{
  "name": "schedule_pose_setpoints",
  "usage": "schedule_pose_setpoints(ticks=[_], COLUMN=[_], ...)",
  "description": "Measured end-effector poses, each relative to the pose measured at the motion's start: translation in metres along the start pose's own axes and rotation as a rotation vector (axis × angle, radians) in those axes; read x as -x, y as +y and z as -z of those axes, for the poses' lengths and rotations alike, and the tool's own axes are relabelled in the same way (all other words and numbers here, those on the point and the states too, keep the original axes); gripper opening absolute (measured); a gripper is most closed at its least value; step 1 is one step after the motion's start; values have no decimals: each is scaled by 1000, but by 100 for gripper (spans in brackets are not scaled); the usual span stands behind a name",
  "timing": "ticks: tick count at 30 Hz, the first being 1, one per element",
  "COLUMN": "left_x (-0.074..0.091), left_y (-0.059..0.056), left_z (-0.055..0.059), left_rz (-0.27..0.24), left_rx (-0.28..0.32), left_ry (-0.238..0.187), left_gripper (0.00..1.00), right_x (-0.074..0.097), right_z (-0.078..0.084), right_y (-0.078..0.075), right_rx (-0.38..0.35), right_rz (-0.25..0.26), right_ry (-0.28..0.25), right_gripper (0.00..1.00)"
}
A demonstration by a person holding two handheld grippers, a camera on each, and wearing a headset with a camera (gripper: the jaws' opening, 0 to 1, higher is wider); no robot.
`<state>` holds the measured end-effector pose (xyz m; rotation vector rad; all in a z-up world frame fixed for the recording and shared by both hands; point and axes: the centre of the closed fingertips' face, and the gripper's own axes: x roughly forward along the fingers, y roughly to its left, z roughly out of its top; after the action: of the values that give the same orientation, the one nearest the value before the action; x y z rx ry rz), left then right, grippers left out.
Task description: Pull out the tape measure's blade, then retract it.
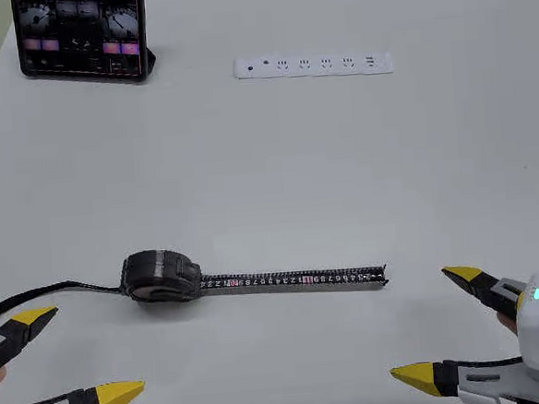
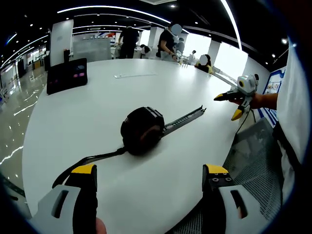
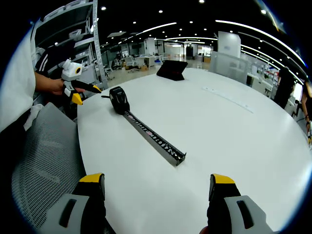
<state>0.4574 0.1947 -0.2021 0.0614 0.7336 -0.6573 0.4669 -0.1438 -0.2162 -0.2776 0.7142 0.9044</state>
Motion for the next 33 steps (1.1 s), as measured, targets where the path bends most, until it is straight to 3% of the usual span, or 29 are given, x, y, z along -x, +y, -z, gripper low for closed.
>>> schedule_pose_setpoints(ticks=[33], left_x=[3], left_y=[-3], left_z=[9], left_rz=[-8], left_rx=[22], left_ry=[5], left_gripper=[86], right_x=[-1], right_z=[2], right_y=[10], right_rx=[-3], right_rz=[-15], right_ry=[3], right_gripper=[89])
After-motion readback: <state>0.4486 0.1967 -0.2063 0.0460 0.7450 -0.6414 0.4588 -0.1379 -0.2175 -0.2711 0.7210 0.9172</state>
